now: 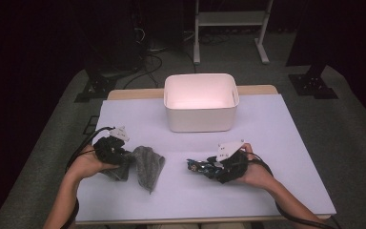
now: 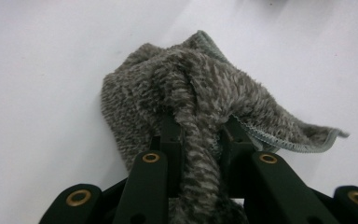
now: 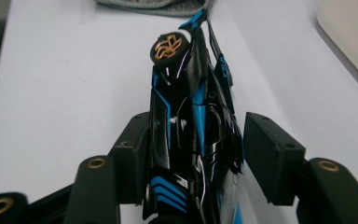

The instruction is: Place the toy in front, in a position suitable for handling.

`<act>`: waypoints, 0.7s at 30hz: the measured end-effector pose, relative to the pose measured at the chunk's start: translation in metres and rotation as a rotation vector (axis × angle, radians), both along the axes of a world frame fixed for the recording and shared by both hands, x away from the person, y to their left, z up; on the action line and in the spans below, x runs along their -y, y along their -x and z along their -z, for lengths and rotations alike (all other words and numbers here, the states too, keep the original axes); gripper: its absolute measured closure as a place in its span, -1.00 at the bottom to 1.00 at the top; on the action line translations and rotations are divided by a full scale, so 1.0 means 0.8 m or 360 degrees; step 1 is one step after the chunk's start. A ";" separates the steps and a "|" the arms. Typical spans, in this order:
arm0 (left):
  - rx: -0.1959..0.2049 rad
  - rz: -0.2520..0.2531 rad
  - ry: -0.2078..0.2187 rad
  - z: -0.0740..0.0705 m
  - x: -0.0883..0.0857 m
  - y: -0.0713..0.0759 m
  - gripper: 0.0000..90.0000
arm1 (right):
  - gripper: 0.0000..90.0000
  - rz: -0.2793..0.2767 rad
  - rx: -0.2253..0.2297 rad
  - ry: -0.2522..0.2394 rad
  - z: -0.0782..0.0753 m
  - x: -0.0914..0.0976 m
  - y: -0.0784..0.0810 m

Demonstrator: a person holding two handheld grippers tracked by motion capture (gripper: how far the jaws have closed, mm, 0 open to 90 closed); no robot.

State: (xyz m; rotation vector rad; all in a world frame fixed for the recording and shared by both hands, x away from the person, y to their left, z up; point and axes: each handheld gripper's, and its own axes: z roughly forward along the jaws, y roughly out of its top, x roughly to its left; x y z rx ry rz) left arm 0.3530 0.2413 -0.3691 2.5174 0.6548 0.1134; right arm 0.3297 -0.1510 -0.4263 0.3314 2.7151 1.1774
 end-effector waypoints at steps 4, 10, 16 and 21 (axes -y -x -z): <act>-0.0016 0.0035 -0.0001 0.008 0.009 0.003 0.66 | -0.21 0.0033 -0.0036 -0.0037 0.007 0.003 0.009; 0.0000 0.0080 -0.0035 0.026 0.031 0.012 0.64 | -0.31 0.0033 0.0024 0.0022 0.021 0.000 0.027; 0.0020 0.0076 0.0000 0.039 0.042 0.013 0.46 | -0.31 0.0007 -0.0045 -0.0011 0.014 0.007 0.037; 0.0034 0.0060 0.0024 0.039 0.045 0.013 0.31 | -0.38 0.0022 -0.0061 -0.0013 0.016 0.012 0.036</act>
